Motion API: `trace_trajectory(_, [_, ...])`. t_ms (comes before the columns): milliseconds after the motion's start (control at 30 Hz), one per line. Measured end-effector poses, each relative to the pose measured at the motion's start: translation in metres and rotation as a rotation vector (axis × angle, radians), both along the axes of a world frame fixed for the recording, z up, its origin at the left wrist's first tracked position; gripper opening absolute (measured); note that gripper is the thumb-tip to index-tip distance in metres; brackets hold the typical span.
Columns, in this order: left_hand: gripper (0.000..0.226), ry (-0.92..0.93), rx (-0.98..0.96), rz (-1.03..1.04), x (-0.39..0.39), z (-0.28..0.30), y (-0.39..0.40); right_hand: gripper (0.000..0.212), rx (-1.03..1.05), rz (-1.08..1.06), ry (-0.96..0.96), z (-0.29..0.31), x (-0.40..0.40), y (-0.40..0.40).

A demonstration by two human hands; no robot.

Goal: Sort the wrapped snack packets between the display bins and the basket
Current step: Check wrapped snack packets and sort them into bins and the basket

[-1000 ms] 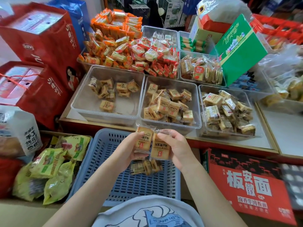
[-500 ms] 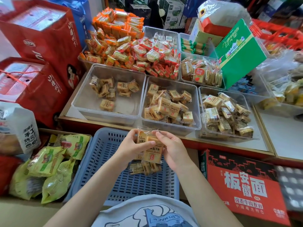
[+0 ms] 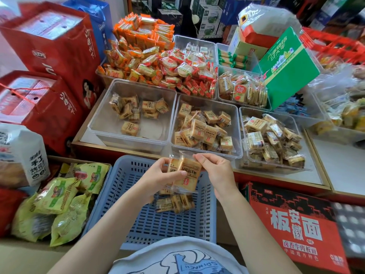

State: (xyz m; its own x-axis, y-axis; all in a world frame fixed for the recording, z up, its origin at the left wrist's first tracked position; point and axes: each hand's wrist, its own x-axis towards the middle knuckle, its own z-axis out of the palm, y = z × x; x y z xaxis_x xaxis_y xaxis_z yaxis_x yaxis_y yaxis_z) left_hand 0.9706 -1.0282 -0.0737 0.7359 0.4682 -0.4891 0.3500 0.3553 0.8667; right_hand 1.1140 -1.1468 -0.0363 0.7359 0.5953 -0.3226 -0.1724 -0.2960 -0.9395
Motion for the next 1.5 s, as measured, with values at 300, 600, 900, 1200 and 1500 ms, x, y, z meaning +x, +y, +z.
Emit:
trace_trajectory(300, [0.074, -0.051, -0.202, 0.339, 0.009, 0.000, 0.003, 0.049, -0.156, 0.318, 0.056, -0.009, -0.002, -0.005])
trace_trajectory(600, [0.056, -0.076, -0.296, 0.273, 0.028, 0.006, -0.012, 0.026, 0.050, 0.154, 0.067, -0.009, 0.008, -0.010])
trace_trajectory(900, [0.048, -0.129, -0.157, 0.181, 0.074, 0.017, -0.032, 0.039, 0.153, -0.008, 0.190, -0.021, 0.043, -0.029])
trace_trajectory(1200, [0.056, -0.080, -0.209, 0.117, 0.144, 0.008, -0.043, 0.021, 0.091, 0.073, 0.202, -0.030, 0.117, -0.059])
trace_trajectory(1500, [0.066, 0.087, 0.179, -0.008, 0.204, 0.011, -0.044, 0.044, -0.078, 0.143, 0.094, -0.018, 0.168, -0.051])
